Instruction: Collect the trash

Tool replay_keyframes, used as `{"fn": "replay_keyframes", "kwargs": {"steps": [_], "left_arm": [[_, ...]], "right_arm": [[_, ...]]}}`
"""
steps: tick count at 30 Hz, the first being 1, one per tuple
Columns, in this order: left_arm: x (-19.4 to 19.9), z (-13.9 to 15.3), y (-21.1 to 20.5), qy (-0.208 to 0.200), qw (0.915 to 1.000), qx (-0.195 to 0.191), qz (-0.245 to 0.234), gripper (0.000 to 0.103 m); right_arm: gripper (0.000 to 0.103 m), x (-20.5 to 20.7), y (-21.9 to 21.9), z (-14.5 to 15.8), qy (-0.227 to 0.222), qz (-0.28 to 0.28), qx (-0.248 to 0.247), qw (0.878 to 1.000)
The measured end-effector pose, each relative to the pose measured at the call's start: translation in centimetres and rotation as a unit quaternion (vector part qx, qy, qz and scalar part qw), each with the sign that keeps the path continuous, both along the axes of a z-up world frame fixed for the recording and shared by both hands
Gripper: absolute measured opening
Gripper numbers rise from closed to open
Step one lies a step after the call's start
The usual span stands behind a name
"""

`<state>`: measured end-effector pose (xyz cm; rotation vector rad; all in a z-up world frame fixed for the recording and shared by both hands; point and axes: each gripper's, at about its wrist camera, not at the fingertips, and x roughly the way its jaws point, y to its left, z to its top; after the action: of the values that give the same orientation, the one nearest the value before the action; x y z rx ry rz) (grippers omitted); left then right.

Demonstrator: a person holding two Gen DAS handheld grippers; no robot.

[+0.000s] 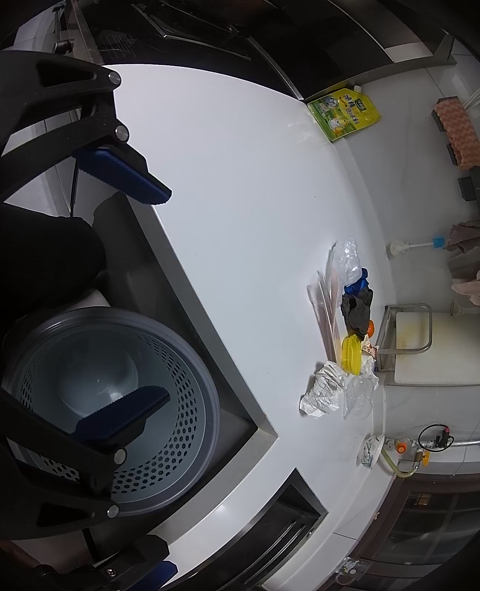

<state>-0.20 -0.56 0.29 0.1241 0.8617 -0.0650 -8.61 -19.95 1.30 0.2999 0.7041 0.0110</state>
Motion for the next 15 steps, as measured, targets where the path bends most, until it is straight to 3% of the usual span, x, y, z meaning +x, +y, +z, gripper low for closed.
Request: {"fn": "replay_keyframes", "kwargs": {"steps": [15], "left_arm": [[-0.06, -0.04, -0.02, -0.001, 1.0000, 0.000, 0.000, 0.097]], "right_arm": [[0.086, -0.09, 0.02, -0.07, 0.000, 0.000, 0.000, 1.000]]}}
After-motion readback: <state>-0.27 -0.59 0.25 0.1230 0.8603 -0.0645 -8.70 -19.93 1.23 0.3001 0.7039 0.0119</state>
